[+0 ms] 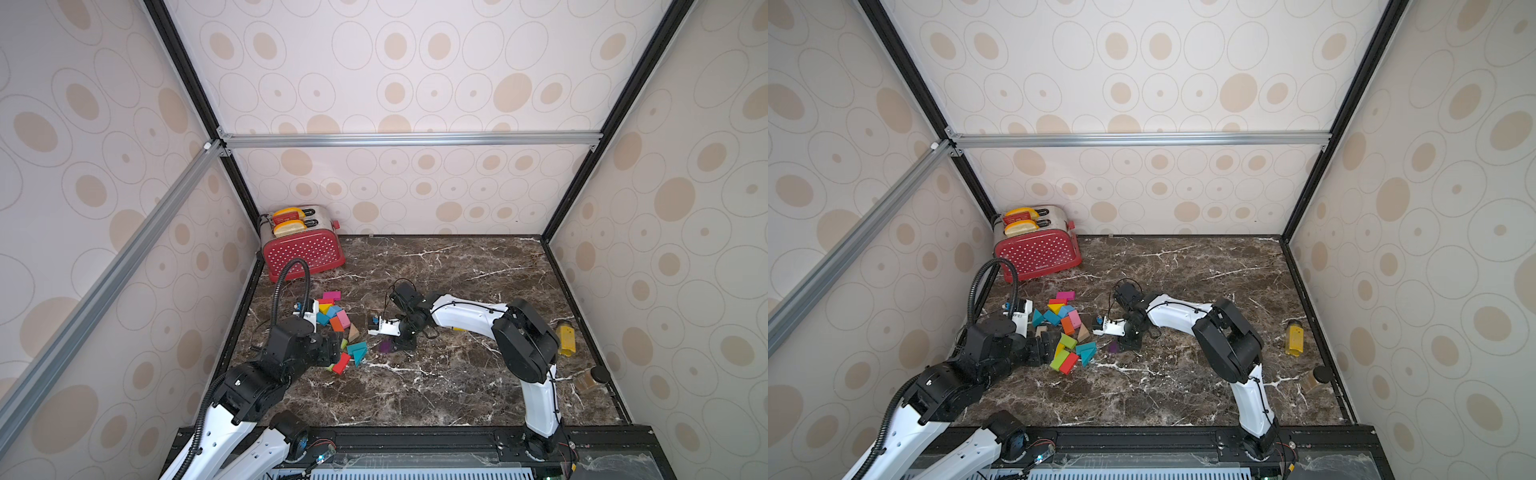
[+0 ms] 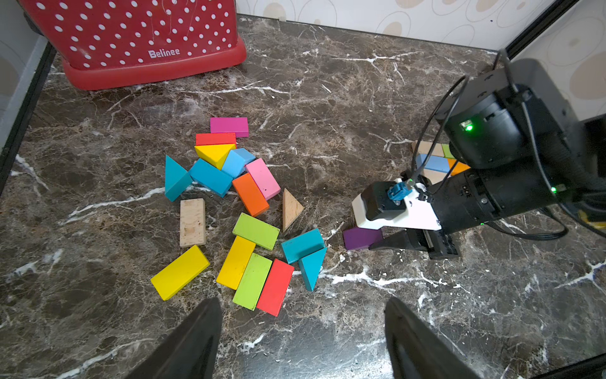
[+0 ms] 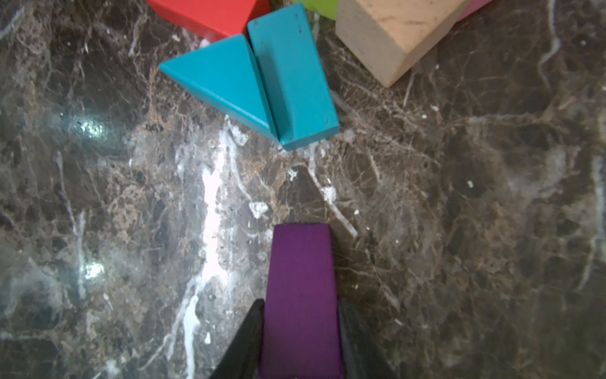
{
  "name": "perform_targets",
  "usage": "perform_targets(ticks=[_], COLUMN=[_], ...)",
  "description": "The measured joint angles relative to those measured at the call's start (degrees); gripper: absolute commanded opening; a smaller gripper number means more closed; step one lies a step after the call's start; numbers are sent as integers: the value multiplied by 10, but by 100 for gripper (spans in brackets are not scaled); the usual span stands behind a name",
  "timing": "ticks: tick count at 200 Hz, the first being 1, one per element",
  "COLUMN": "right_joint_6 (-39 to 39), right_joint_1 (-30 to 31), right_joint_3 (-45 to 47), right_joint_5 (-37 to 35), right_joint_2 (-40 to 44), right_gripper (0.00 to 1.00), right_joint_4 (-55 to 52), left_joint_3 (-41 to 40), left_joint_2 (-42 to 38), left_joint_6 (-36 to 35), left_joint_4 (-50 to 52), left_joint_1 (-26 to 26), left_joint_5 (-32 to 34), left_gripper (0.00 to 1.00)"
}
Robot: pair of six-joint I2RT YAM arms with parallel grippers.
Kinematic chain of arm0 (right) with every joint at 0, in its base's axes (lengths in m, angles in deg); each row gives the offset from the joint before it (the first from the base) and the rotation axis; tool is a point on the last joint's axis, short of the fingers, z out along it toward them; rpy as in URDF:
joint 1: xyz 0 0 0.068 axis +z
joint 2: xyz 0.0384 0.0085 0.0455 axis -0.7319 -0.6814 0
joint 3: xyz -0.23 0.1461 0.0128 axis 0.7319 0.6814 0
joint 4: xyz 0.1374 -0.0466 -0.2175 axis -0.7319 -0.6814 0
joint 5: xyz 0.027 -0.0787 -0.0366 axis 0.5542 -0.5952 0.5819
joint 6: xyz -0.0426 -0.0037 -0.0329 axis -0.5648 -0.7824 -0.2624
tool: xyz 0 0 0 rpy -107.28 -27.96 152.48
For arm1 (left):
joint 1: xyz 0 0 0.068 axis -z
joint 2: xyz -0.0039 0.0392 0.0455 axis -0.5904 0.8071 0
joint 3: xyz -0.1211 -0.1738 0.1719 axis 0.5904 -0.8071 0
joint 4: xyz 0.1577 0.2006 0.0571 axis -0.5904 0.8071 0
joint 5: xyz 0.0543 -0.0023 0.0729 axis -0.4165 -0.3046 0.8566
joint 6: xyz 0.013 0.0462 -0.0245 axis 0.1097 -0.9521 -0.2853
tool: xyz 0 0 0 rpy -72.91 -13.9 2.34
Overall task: Assemble a piece of candy with building blocks
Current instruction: Adjust the building block at the center of the board.
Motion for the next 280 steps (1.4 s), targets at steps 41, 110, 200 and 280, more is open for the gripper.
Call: perform_targets(ticks=[41,110,200,280], right_joint_6=[107,354,471,463], right_joint_1=[-28,-94,-115,-135], right_joint_3=[28,94,112,108], right_joint_5=[74,191,221,200], right_joint_2=[4,9,2,18], right_gripper=[33,38,55,71], right_joint_4=[28,107,141,128], left_joint_3=[0,0,0,0], left_joint_2=[0,0,0,0], left_joint_6=[0,0,0,0], left_joint_4=[0,0,0,0], left_joint_1=[0,0,0,0], left_joint_5=[0,-4,-9,-9], left_gripper=[79,79,79,80])
